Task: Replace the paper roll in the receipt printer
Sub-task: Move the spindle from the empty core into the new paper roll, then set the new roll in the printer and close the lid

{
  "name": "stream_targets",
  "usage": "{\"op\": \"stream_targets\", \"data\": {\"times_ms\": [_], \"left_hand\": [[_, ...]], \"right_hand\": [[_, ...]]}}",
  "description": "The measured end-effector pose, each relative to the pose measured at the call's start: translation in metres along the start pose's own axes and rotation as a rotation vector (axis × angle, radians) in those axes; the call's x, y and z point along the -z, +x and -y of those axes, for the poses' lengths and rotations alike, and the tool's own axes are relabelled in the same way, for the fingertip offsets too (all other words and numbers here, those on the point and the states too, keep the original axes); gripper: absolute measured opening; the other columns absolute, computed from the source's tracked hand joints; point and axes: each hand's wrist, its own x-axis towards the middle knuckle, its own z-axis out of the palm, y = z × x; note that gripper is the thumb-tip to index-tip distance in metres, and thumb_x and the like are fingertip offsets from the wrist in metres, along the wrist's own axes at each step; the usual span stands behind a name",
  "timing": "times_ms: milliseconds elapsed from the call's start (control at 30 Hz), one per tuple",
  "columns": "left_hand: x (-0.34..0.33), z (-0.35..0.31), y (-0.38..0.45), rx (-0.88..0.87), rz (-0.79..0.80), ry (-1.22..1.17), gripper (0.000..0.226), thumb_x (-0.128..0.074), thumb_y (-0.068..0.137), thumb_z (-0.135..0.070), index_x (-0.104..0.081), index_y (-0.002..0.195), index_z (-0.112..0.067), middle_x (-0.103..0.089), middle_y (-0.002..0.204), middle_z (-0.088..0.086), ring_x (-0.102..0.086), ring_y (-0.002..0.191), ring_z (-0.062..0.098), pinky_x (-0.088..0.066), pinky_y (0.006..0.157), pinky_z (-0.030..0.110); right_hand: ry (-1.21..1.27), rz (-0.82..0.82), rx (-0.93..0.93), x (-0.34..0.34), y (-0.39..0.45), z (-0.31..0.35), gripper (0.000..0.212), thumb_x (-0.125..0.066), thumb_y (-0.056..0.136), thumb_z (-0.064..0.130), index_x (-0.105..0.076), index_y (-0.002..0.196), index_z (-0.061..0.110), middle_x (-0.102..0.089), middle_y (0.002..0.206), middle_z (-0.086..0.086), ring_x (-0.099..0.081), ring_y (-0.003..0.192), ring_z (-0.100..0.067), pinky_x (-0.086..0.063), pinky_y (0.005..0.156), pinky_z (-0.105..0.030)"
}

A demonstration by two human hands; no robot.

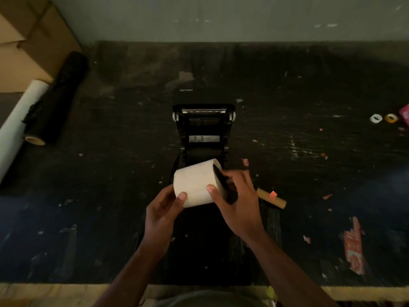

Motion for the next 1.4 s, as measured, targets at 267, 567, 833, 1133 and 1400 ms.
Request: {"op": "stream_targets", "data": {"times_ms": [267, 567, 833, 1133, 1400], "left_hand": [[-0.008, -0.008, 0.075, -0.138, -0.076, 0.374, 0.059, -0.074, 0.085, -0.041, -0.061, 0.139, -0.022, -0.055, 0.14, -0.003, -0.066, 0.124, 0.015, -0.06, 0.097, 0.036], [-0.015, 0.003, 0.124, -0.157, -0.097, 0.553, 0.054, -0.075, 0.093, -0.023, -0.059, 0.144, -0.019, -0.054, 0.134, 0.002, -0.064, 0.121, 0.014, -0.057, 0.096, 0.022], [-0.022, 0.013, 0.128, -0.11, -0.122, 0.554, 0.053, -0.077, 0.091, -0.017, -0.061, 0.141, -0.012, -0.056, 0.135, 0.003, -0.066, 0.111, 0.008, -0.049, 0.081, 0.001], [-0.018, 0.014, 0.14, -0.135, -0.085, 0.756, 0.055, -0.078, 0.09, -0.022, -0.062, 0.142, -0.018, -0.051, 0.128, -0.001, -0.065, 0.103, 0.006, -0.055, 0.093, 0.013], [-0.031, 0.012, 0.123, -0.068, -0.325, 0.634, 0.036, -0.085, 0.083, -0.026, -0.074, 0.117, -0.023, -0.077, 0.092, -0.011, -0.071, 0.077, -0.008, -0.052, 0.068, 0.003]], "right_hand": [[0.014, -0.027, -0.111, -0.017, 0.055, -0.031, 0.036, -0.069, 0.092, 0.042, -0.063, 0.122, 0.022, -0.049, 0.126, 0.005, -0.057, 0.115, -0.005, -0.046, 0.09, -0.006], [0.077, -0.072, -0.222, -0.047, 0.093, -0.06, 0.039, -0.074, 0.092, 0.02, -0.066, 0.128, 0.011, -0.051, 0.13, -0.005, -0.063, 0.117, -0.015, -0.059, 0.097, -0.032], [0.036, -0.05, -0.226, -0.052, 0.094, -0.073, 0.04, -0.072, 0.094, 0.017, -0.066, 0.134, 0.01, -0.053, 0.136, -0.004, -0.063, 0.121, -0.012, -0.053, 0.097, -0.014], [-0.045, -0.101, -0.231, -0.057, 0.095, -0.068, 0.037, -0.074, 0.092, 0.012, -0.069, 0.128, 0.002, -0.055, 0.127, -0.01, -0.062, 0.106, -0.009, -0.048, 0.087, 0.0], [-0.051, -0.245, -0.351, -0.052, 0.086, -0.056, 0.016, -0.08, 0.087, 0.017, -0.08, 0.103, 0.014, -0.076, 0.083, 0.006, -0.067, 0.07, 0.007, -0.053, 0.069, -0.007]]}}
